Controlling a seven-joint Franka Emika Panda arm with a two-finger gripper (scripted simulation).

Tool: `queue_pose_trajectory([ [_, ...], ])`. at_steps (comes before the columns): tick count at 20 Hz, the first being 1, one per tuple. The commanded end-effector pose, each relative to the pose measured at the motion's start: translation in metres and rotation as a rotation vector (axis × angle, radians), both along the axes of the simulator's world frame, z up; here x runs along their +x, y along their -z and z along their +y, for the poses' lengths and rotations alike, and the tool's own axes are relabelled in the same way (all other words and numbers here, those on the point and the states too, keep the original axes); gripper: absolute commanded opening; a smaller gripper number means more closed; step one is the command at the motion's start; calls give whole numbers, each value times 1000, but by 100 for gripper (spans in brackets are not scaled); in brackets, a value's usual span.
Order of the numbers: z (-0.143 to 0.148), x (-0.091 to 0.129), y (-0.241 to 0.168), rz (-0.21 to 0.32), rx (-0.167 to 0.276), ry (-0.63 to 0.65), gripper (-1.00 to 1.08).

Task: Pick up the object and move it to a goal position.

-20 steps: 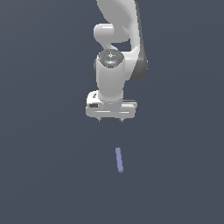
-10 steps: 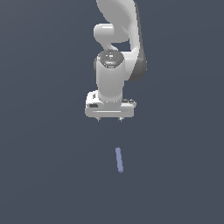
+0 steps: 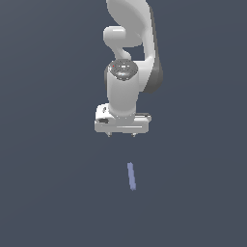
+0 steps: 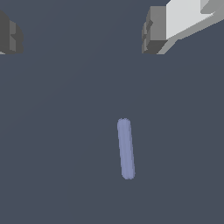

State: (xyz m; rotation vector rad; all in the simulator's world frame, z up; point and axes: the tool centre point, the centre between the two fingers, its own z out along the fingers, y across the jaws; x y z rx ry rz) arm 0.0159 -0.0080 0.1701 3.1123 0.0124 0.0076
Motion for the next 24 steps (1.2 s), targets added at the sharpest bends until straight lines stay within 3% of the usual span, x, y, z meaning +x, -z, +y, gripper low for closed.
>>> queue_pose_trajectory([
  [1,2,7,4,1,0,-5,100],
  [24,37,105,85,5,20,-80,100],
])
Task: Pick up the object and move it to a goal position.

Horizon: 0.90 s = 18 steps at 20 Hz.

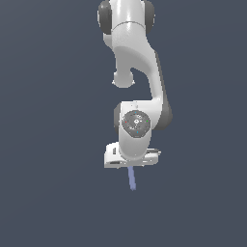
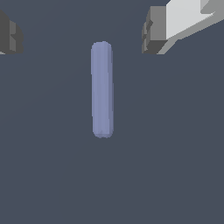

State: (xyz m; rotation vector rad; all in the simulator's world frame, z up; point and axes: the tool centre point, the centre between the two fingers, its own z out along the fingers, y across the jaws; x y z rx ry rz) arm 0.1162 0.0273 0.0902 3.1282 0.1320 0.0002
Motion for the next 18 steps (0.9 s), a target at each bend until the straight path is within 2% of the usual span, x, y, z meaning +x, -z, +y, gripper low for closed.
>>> queue_pose_trajectory([
  [1,3,7,8,0,3,-6,100],
  [9,9,18,25,1,10,-15,100],
  [18,9,18,32,1,10,-16,100],
])
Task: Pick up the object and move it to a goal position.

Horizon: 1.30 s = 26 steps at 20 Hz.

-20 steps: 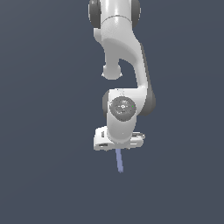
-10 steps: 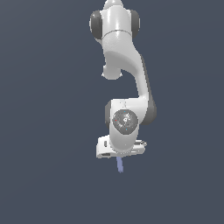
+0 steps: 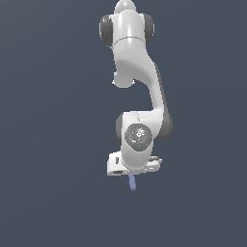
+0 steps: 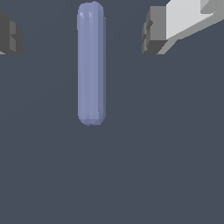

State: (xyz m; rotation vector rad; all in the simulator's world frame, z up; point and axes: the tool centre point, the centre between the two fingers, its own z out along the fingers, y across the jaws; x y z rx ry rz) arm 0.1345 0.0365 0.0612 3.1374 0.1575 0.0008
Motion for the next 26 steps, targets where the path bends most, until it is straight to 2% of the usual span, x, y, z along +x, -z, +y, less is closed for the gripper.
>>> queue_pose_trajectory([
  [1,0,0,7,1,0,0,100],
  [9,0,-1,45,1,0,0,100],
  [15,0,0,48,1,0,0,100],
  [16,0,0,48,1,0,0,-100],
  [26,0,0,48,1,0,0,-100],
])
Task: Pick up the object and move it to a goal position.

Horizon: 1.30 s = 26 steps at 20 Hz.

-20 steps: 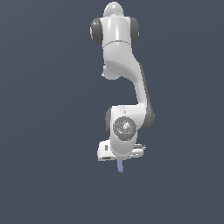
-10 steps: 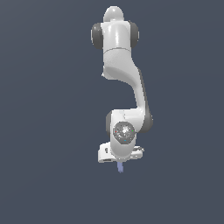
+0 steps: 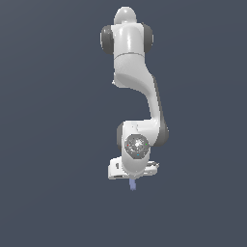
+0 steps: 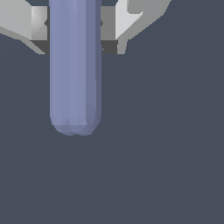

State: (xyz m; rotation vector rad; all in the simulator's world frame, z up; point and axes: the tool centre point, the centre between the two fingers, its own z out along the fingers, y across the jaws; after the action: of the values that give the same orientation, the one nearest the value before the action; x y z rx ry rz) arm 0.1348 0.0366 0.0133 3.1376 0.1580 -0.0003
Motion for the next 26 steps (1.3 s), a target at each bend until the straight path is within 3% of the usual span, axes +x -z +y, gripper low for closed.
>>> queue_pose_trajectory([
  [1,0,0,0,0,0,0,-100],
  [14,5,-15,-20,0,0,0,-100],
  [26,19,-59,-82,0,0,0,-100],
])
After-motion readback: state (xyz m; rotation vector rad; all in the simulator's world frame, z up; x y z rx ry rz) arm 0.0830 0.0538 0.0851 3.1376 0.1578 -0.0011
